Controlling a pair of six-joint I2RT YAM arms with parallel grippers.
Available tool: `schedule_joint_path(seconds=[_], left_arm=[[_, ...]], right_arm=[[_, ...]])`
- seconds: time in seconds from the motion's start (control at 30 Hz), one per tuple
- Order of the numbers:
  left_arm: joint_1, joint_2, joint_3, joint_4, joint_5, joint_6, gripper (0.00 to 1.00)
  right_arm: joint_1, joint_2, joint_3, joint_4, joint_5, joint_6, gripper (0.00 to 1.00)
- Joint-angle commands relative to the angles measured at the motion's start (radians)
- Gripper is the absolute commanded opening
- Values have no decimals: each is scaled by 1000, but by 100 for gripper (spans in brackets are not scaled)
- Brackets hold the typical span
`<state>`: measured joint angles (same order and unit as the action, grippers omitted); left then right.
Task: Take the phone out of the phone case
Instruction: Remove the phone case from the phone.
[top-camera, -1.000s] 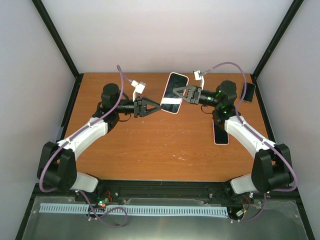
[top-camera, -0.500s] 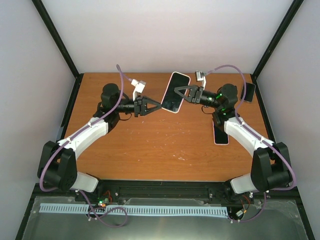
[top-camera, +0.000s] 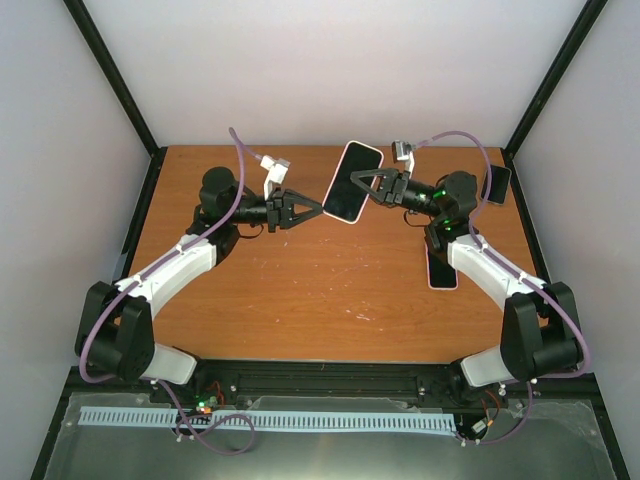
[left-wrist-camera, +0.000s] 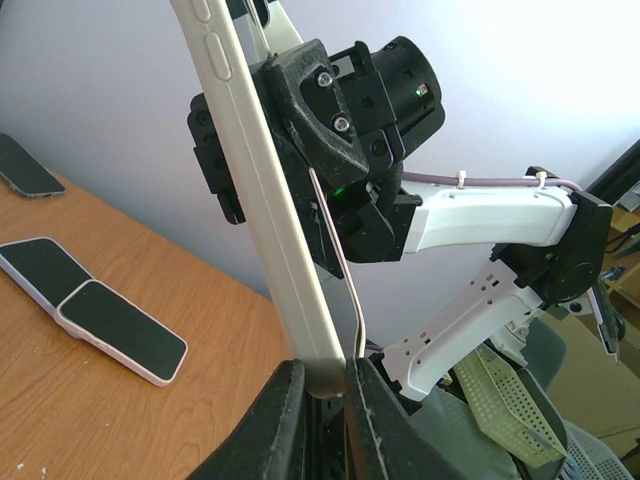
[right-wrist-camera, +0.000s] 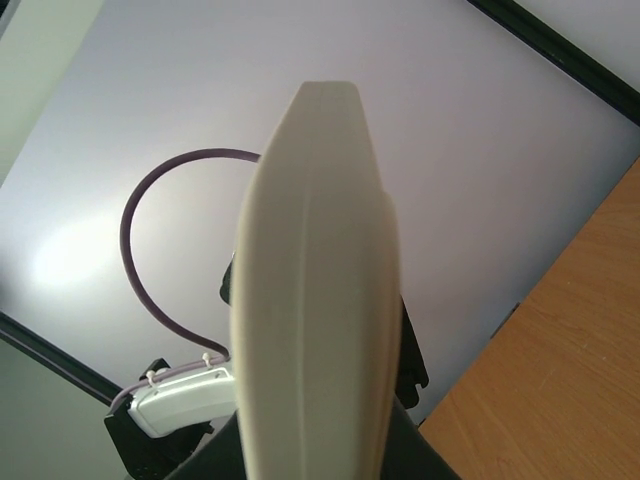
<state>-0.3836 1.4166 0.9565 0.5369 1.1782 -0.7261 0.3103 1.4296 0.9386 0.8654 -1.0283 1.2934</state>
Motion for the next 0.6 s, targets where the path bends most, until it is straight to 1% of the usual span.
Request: schedule_joint_path(seconds=[0.0,0.23,0.33,0.37,0.4,0.5,0.57], left_arm=[[8,46,-40,-51,-67,6,12],[8,52,-50,-52,-88,5,11],[9,51,-50,-51,-89,8,11],[9,49,-48,-44,-78,9,13],[11,46,-45,-34,-61,5,18],[14,29,-21,-15,-16,-13,39],[14,18,-4,-10,7,-23,45]], right_arm=[[15,-36,26,207,-5,128,3],[16,-37,20,242,2,161,3],[16,-40,22,234,-1,147,3],[16,-39,20,227,-1,138,3],[15,-41,21,219,-2,122,3],[7,-48,30,131,1,18,3],[-4,-47,31,64,20,-35,3]])
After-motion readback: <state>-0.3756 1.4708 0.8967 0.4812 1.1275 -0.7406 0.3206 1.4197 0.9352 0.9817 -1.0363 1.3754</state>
